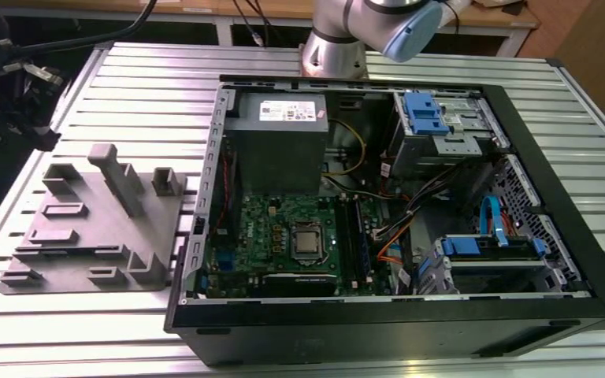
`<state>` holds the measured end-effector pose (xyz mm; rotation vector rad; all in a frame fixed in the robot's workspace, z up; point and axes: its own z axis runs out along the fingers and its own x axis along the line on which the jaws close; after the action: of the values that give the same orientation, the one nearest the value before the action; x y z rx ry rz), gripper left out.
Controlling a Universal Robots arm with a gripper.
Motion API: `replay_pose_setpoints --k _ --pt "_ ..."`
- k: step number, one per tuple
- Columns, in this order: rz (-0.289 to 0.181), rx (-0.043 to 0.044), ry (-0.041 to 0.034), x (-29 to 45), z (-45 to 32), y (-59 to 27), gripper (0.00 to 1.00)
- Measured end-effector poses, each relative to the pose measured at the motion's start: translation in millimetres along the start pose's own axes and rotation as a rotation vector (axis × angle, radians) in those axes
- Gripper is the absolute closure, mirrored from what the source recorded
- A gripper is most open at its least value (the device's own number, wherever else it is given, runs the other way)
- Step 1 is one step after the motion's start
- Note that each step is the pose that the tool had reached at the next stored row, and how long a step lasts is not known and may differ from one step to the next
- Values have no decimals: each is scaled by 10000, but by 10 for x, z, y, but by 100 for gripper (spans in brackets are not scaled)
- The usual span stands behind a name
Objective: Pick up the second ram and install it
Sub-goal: 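Reach for the second ram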
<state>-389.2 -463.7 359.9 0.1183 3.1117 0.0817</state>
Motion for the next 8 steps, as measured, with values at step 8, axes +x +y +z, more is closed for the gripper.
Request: replay_pose_setpoints --k 8 --pt "-1 1 1 73 94 -104 93"
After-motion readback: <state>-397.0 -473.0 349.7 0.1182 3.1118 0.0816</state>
